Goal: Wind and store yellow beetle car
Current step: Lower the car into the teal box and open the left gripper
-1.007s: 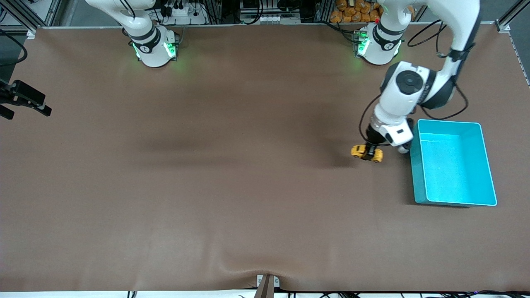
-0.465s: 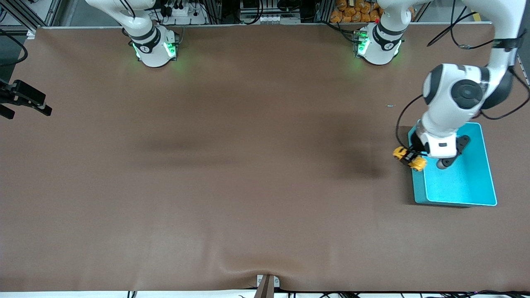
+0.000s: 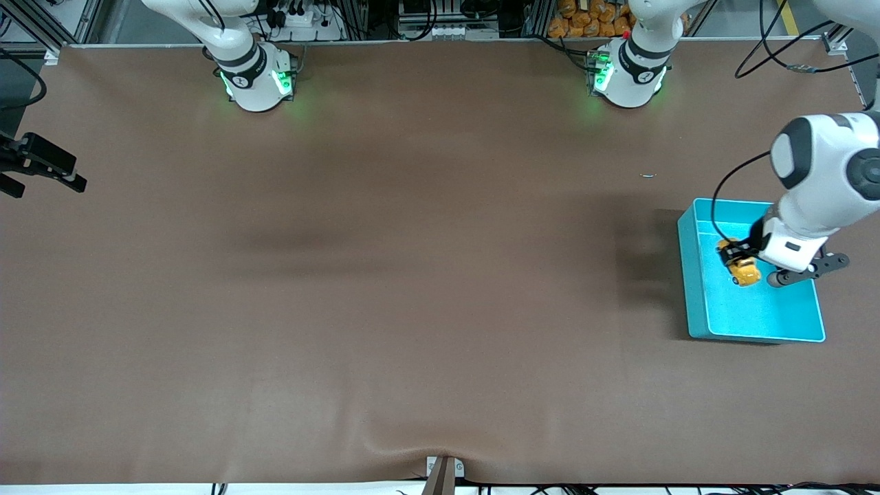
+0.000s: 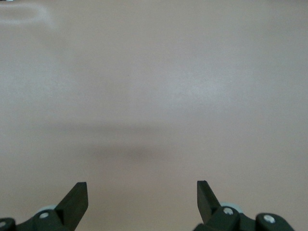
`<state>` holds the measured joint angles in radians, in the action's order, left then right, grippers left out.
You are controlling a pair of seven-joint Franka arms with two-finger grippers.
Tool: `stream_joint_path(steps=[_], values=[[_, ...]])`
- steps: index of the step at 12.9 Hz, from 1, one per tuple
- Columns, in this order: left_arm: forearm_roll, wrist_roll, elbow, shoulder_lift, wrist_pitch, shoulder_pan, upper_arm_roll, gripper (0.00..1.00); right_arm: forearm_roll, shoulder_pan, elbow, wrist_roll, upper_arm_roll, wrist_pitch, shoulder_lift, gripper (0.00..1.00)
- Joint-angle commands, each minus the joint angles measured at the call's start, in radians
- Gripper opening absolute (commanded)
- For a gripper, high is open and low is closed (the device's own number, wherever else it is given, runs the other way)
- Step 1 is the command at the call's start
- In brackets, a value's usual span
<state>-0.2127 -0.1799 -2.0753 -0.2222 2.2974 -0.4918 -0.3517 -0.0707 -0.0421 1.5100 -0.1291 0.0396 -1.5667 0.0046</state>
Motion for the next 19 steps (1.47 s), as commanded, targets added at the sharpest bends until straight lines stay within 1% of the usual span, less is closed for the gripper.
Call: stream_joint_path(steps=[1, 2, 5, 7, 8, 10, 11, 12, 13, 15, 16, 17, 19], values=[[-0.002, 0.210, 0.115, -0.124, -0.027, -0.059, -0.012, 0.00, 0.008, 0.005, -0.002, 0.016, 0.000, 0.007, -0.003, 1.00], [-0.004, 0.239, 0.139, -0.164, -0.026, -0.074, -0.012, 0.00, 0.008, 0.005, -0.002, 0.016, 0.000, 0.007, -0.003, 1.00], [-0.023, 0.253, 0.173, -0.239, 0.013, -0.077, -0.007, 0.00, 0.006, 0.004, -0.002, 0.016, 0.000, 0.008, -0.006, 1.00], [-0.092, 0.252, 0.173, -0.285, 0.074, -0.096, -0.007, 0.00, 0.006, 0.004, -0.002, 0.016, 0.000, 0.008, -0.006, 1.00], [-0.117, 0.250, 0.173, -0.302, 0.103, -0.100, -0.007, 0.00, 0.006, 0.002, -0.004, 0.014, 0.002, 0.008, -0.006, 1.00], [-0.164, 0.238, 0.172, -0.315, 0.117, -0.100, -0.006, 0.00, 0.006, 0.001, -0.004, 0.014, 0.003, 0.008, -0.006, 1.00], [-0.171, 0.235, 0.172, -0.315, 0.117, -0.100, -0.006, 0.02, 0.006, 0.001, -0.004, 0.014, 0.003, 0.008, -0.006, 1.00], [-0.171, 0.232, 0.170, -0.315, 0.117, -0.100, -0.006, 0.56, 0.006, 0.001, -0.004, 0.014, 0.003, 0.008, -0.006, 1.00], [-0.172, 0.231, 0.170, -0.309, 0.116, -0.100, -0.006, 1.00, 0.006, -0.001, -0.004, 0.014, 0.005, 0.010, -0.006, 1.00], [-0.174, 0.235, 0.170, -0.284, 0.105, -0.094, -0.007, 1.00, 0.006, -0.002, -0.004, 0.014, 0.005, 0.011, -0.006, 1.00], [-0.174, 0.240, 0.167, -0.257, 0.091, -0.094, -0.015, 1.00, 0.006, -0.002, -0.004, 0.014, 0.005, 0.011, -0.006, 1.00], [-0.172, 0.240, 0.172, -0.229, 0.053, -0.093, -0.026, 1.00, 0.006, -0.002, -0.004, 0.014, 0.005, 0.011, -0.008, 1.00], [-0.160, 0.246, 0.178, -0.140, -0.025, -0.094, -0.068, 1.00, 0.006, -0.002, -0.004, 0.014, 0.005, 0.011, -0.008, 1.00]])
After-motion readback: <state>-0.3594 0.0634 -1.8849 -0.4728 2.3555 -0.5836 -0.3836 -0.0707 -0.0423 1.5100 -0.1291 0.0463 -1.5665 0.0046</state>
